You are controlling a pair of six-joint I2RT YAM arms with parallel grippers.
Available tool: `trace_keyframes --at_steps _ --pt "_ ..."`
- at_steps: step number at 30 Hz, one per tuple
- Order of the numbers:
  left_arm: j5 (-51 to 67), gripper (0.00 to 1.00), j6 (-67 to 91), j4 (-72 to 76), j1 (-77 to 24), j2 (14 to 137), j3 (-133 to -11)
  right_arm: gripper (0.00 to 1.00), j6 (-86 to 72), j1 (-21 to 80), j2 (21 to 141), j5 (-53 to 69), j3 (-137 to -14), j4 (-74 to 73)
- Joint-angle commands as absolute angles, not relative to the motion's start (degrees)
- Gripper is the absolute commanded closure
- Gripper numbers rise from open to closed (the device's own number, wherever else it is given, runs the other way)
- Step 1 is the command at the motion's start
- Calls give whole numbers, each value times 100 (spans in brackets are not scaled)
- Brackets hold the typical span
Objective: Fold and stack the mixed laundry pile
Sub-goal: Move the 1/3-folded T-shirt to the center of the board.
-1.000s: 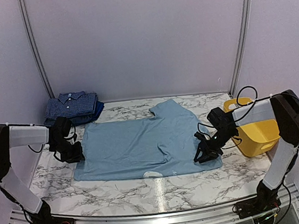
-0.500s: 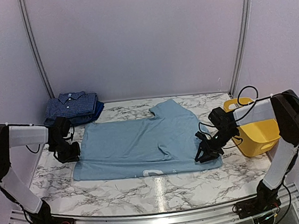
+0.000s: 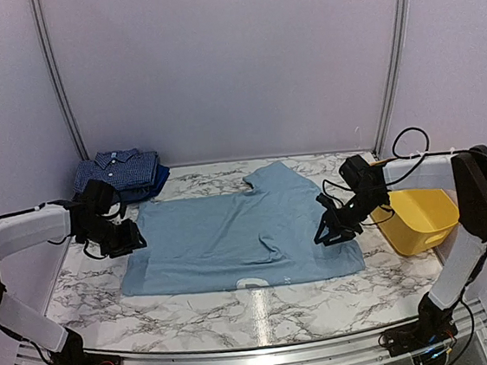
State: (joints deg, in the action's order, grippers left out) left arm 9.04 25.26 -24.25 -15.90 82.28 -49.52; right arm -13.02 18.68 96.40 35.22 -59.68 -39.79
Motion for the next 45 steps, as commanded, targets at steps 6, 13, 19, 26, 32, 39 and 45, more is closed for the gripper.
trace_keyframes --at_steps 6,13,19,26,32,39,45 --pt "968 51 3699 -2344 -2048 8632 -4271 64 -1703 1880 10052 3478 -5443 -3494" --pt "1034 65 4629 -2486 -2047 8334 -3198 63 -2078 2150 9784 3353 -4872 -3387" --pt "1067 69 5263 -2893 -2043 7390 -2365 63 -2493 2617 9420 3338 -4367 -3316" --pt "1114 74 5651 -3920 -2044 5769 -1863 62 -2818 2914 8810 3378 -3704 -3433" --pt "1025 47 5054 -4101 -2043 5125 -2363 58 -2490 2974 8393 3611 -4053 -3815" --pt "-308 1 3502 -4195 -2040 6163 -4959 42 -1396 2154 9061 2925 -6706 -4209" --pt "-991 1 2868 -4016 -1769 7481 -6534 37 -1076 1561 10385 2594 -8791 -4019"
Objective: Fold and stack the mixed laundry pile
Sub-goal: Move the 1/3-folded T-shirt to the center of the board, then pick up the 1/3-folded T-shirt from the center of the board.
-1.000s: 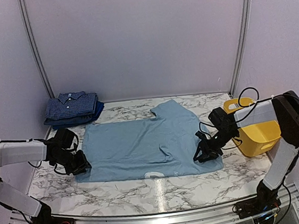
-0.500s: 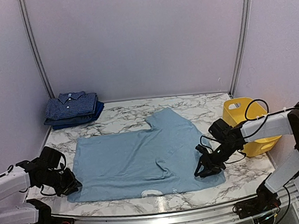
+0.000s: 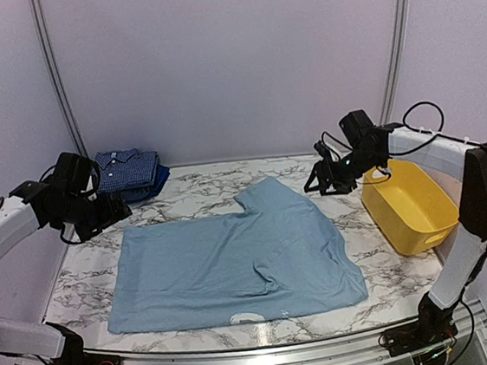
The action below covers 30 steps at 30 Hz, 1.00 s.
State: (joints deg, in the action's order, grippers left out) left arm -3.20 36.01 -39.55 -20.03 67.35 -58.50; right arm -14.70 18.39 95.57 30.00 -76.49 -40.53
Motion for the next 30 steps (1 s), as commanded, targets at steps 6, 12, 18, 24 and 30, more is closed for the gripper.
trace_keyframes --at_steps 6,12,18,24,30 --pt "25 1 2503 -3761 -1050 8592 -7290 43 -942 1564 12279 2452 -11058 -4464" --pt "399 1 2276 -3309 -730 9127 -7431 45 -596 1557 13706 1955 -12710 -5203" --pt "601 1 2396 -3093 -633 9427 -7289 49 -530 1646 14173 1454 -12822 -5170" --pt "592 1 2458 -2928 -560 9539 -7130 51 -431 1889 14464 1080 -12941 -5160" --pt "575 1 2396 -2915 -486 9624 -7064 51 -355 2177 14690 548 -13174 -5249"
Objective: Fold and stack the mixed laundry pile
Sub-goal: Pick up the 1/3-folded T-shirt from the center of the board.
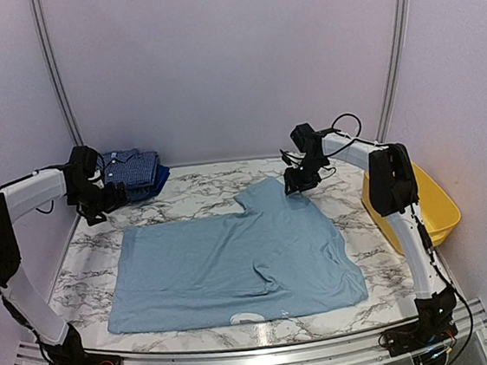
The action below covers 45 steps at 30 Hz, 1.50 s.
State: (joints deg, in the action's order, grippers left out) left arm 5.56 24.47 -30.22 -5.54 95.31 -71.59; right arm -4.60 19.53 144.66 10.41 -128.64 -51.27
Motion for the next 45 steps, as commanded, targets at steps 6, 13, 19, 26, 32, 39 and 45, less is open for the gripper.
trace_keyframes --at_steps 6,13,19,26,32,39,45 --pt "504 1 2353 -2913 -436 9671 -7009 61 -318 2306 14904 29 -13216 -5295" --pt "532 2 2259 -2864 -335 9876 -6914 89 -290 2347 14947 79 -13232 -5279" --pt "701 25 1815 -2555 -334 9949 -6618 100 -326 2347 14811 459 -13219 -5113" --pt "780 46 1621 -2156 -334 10031 -6284 100 -481 2338 14512 860 -13053 -4804" --pt "556 54 1422 -2056 -334 10275 -6467 100 -585 2305 14432 1079 -13031 -4708" --pt "464 58 1319 -2064 -334 10867 -6973 100 -715 2169 14415 1147 -13002 -4702" --pt "364 59 1296 -2066 -334 11193 -7125 100 -738 2045 14367 1192 -12886 -4670"
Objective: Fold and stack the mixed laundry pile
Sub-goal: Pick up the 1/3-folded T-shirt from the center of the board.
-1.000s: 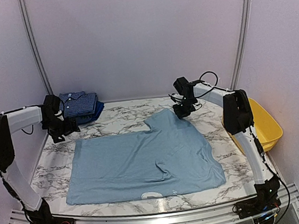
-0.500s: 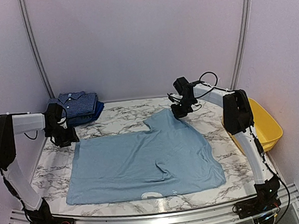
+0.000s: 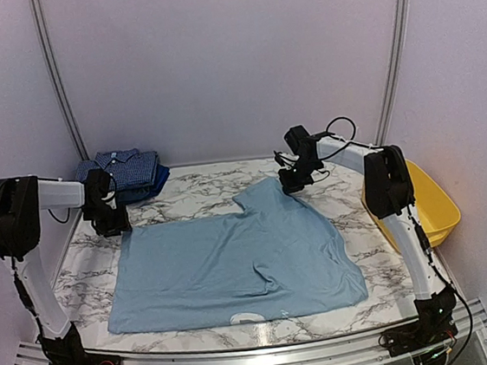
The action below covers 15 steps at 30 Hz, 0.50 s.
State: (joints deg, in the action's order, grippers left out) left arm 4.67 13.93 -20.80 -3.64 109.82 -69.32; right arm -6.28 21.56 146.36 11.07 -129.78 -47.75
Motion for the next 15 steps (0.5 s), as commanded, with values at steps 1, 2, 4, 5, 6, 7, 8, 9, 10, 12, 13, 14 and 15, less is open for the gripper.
trace_keyframes --at_steps 1,2,4,5,6,7,8,9,10,12,13,14,15 --pt "387 59 1278 -2072 -334 11245 -7145 100 -744 2033 14351 1195 -12859 -4657" --pt "394 60 1267 -2078 -334 11283 -7167 100 -747 2014 14337 1195 -12836 -4646" --pt "411 63 1250 -2083 -334 11314 -7186 100 -756 1989 14320 1212 -12802 -4628" --pt "444 64 1256 -2082 -334 11332 -7201 100 -762 1975 14318 1219 -12791 -4624" --pt "474 65 1252 -2076 -334 11347 -7223 100 -767 1965 14317 1229 -12788 -4617" --pt "497 66 1235 -2074 -334 11361 -7246 100 -765 1955 14317 1238 -12789 -4612" --pt "522 68 1212 -2080 -334 11384 -7277 100 -764 1947 14317 1251 -12793 -4614" --pt "548 70 1193 -2086 -334 11404 -7311 100 -765 1936 14317 1263 -12800 -4613" --pt "573 74 1168 -2098 -334 11419 -7337 100 -769 1930 14313 1270 -12799 -4614" --pt "582 82 1148 -2119 -334 11404 -7354 100 -778 1917 14301 1287 -12805 -4610" --pt "573 84 1151 -2118 -334 11393 -7359 100 -781 1908 14288 1291 -12806 -4607" --pt "575 87 1151 -2118 -334 11371 -7357 100 -793 1901 14272 1311 -12806 -4601" --pt "585 89 1151 -2114 -334 11354 -7356 100 -798 1890 14259 1334 -12806 -4591"
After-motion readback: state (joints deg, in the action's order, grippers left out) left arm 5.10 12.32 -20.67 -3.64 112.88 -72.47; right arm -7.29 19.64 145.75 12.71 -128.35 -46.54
